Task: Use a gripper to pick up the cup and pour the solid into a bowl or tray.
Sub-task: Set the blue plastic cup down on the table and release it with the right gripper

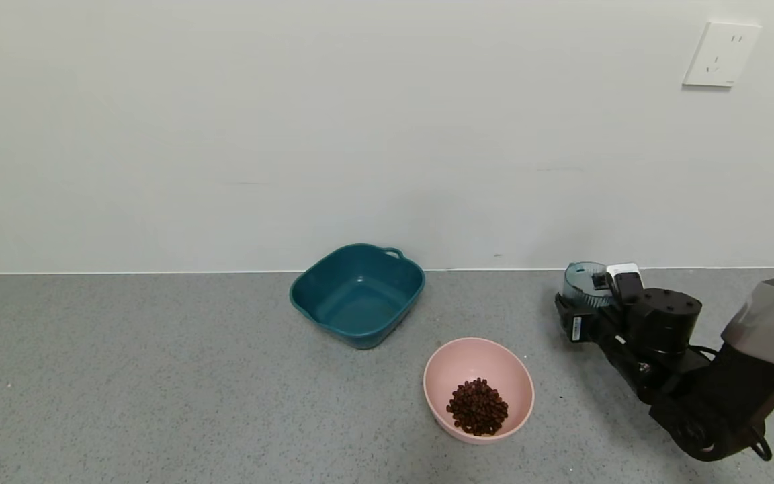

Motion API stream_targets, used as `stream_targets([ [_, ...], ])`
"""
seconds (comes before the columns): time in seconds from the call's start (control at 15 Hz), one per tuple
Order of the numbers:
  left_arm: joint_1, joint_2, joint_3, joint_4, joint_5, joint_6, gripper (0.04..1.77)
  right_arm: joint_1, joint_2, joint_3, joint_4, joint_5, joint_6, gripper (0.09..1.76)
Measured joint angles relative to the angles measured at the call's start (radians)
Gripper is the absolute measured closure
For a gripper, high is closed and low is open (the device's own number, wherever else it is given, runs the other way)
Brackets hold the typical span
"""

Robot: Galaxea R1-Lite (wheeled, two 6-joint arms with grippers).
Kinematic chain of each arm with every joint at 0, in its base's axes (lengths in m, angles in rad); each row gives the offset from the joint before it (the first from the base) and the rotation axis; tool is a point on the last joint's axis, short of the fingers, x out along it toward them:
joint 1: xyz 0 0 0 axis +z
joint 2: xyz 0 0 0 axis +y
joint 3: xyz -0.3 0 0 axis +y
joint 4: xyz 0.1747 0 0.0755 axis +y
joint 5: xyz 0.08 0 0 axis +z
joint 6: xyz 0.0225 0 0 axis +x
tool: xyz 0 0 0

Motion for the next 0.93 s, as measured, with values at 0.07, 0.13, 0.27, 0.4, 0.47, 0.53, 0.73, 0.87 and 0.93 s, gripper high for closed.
stream_targets([
  [0.07,0.000,0.000,0.000,0.000,0.000,0.000,0.06,-0.003,0.010,-0.001,-0.003,0.000,0.000,0.48],
  [0.13,0.000,0.000,0.000,0.000,0.000,0.000,0.06,-0.004,0.022,-0.002,-0.018,0.000,0.000,0.48],
  [0.27,0.000,0.000,0.000,0.000,0.000,0.000,0.06,-0.003,0.050,-0.002,-0.061,-0.002,0.000,0.48],
  [0.4,0.000,0.000,0.000,0.000,0.000,0.000,0.06,0.000,0.069,-0.002,-0.068,-0.001,0.000,0.48],
  [0.47,0.000,0.000,0.000,0.000,0.000,0.000,0.06,0.000,0.073,-0.002,-0.069,-0.002,-0.001,0.48],
  [0.53,0.000,0.000,0.000,0.000,0.000,0.000,0.06,0.000,0.077,-0.003,-0.069,-0.001,0.000,0.48],
  [0.73,0.000,0.000,0.000,0.000,0.000,0.000,0.06,0.000,0.082,-0.002,-0.070,-0.001,-0.001,0.48],
  [0.87,0.000,0.000,0.000,0.000,0.000,0.000,0.06,0.000,0.083,-0.001,-0.070,-0.001,-0.001,0.43],
  [0.93,0.000,0.000,0.000,0.000,0.000,0.000,0.06,0.000,0.083,0.001,-0.070,-0.001,-0.001,0.38],
])
